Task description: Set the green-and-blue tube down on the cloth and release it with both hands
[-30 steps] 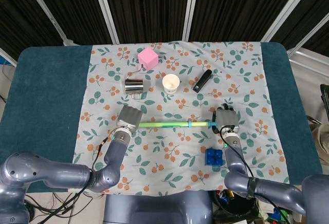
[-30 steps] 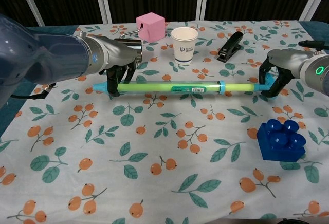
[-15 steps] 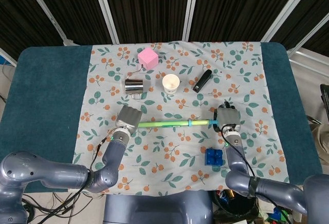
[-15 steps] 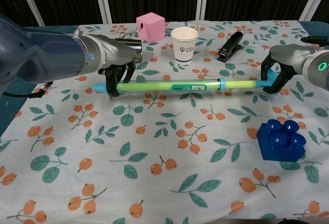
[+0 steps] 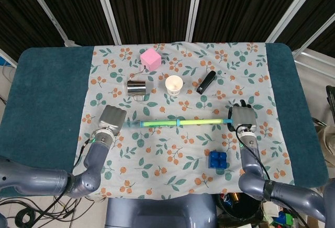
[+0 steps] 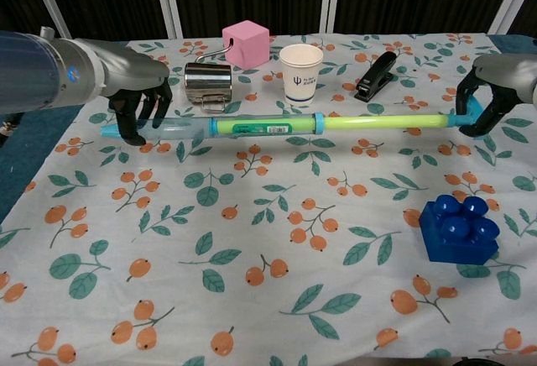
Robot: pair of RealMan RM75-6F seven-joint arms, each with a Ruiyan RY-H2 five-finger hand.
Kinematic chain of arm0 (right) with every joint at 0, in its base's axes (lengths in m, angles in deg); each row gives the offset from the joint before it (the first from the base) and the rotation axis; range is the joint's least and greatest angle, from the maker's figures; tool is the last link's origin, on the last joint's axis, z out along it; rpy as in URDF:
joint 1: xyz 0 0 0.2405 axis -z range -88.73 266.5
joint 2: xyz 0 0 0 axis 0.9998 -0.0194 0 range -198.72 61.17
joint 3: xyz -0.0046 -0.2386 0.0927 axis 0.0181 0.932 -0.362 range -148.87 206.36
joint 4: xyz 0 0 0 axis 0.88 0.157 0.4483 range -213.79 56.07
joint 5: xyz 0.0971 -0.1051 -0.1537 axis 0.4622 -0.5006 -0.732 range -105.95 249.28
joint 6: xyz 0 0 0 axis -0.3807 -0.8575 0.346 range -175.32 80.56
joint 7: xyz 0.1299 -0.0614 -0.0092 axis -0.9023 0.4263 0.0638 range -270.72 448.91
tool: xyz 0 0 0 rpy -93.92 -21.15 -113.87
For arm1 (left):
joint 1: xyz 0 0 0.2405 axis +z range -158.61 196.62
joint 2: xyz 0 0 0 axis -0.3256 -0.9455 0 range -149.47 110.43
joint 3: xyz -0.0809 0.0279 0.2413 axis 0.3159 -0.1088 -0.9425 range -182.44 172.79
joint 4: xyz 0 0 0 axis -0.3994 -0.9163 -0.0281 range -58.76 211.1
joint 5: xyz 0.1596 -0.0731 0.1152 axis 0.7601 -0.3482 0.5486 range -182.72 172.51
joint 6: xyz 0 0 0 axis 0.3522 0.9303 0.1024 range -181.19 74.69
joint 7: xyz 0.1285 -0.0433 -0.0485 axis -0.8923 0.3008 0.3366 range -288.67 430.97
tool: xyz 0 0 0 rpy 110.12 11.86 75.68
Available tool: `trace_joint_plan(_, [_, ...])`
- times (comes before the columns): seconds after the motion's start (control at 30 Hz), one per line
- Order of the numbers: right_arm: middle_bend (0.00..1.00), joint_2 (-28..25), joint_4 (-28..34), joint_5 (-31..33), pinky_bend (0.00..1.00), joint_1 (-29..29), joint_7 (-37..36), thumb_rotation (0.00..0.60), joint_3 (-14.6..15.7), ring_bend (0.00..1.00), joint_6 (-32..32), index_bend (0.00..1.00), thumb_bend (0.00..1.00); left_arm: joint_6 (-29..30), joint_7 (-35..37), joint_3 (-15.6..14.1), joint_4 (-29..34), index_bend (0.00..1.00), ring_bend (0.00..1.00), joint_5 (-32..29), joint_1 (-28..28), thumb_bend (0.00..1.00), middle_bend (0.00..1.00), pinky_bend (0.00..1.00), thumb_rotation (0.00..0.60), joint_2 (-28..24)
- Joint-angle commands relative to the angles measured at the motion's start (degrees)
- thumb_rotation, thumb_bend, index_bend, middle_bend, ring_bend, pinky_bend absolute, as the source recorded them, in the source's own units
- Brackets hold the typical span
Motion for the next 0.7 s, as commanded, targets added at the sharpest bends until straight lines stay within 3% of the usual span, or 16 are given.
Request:
trace_joint_plan(0.03, [0.27, -1.1, 0.9, 0.0, 0.17, 0.5, -0.2, 0.6, 0.0, 0.08, 0.5, 0.68, 0.41, -0.3, 1.3, -1.0, 1.0, 0.58, 0.37, 1.2, 1.2, 0.38, 0.56, 0.45, 0.6, -1.7])
trace_joint_plan(0.7, [0.27, -6.5, 1.7, 1.4, 0.17, 1.9, -0.1, 0.6, -0.4, 0.08, 0.5, 0.69, 0.41, -3.0, 4.6, -4.6, 1.5, 0.58, 0.37, 6.1, 4.1, 0.38, 0.56, 0.45, 0.6, -7.8])
